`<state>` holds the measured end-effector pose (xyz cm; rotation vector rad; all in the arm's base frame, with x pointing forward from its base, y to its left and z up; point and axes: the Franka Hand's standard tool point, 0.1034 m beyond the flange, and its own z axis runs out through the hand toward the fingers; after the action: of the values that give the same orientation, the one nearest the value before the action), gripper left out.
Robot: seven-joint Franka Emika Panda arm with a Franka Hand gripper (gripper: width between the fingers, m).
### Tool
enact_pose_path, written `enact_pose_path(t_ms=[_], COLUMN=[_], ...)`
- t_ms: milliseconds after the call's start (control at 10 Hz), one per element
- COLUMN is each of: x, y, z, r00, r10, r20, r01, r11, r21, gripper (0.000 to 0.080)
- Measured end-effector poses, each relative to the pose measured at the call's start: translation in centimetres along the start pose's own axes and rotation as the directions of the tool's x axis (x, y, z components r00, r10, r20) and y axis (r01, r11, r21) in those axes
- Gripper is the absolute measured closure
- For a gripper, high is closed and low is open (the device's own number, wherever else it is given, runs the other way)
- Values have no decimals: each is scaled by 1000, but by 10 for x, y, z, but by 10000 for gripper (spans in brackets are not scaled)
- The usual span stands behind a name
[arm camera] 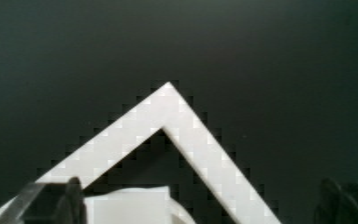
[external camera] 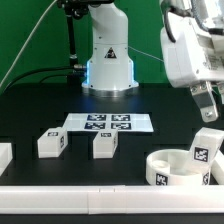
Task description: Assemble stool
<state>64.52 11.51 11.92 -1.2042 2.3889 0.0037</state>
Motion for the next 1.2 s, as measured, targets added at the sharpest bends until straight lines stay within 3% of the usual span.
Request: enact_pose_path(t_ms=[600, 800, 1000, 1100, 1200], x=[2, 12, 24, 29, 37], y=[-2, -23, -41, -50, -57], z=[-1, -23, -46, -52, -54], r00=[999, 973, 879, 823, 767], r10=[-52, -231, -477, -568, -641], r20=[0, 13, 26, 18, -36], r01=[52, 231, 476, 567, 642], r11=[999, 973, 879, 822, 763], r21=[0, 26, 35, 49, 81], gripper=[151, 151, 151, 151, 151])
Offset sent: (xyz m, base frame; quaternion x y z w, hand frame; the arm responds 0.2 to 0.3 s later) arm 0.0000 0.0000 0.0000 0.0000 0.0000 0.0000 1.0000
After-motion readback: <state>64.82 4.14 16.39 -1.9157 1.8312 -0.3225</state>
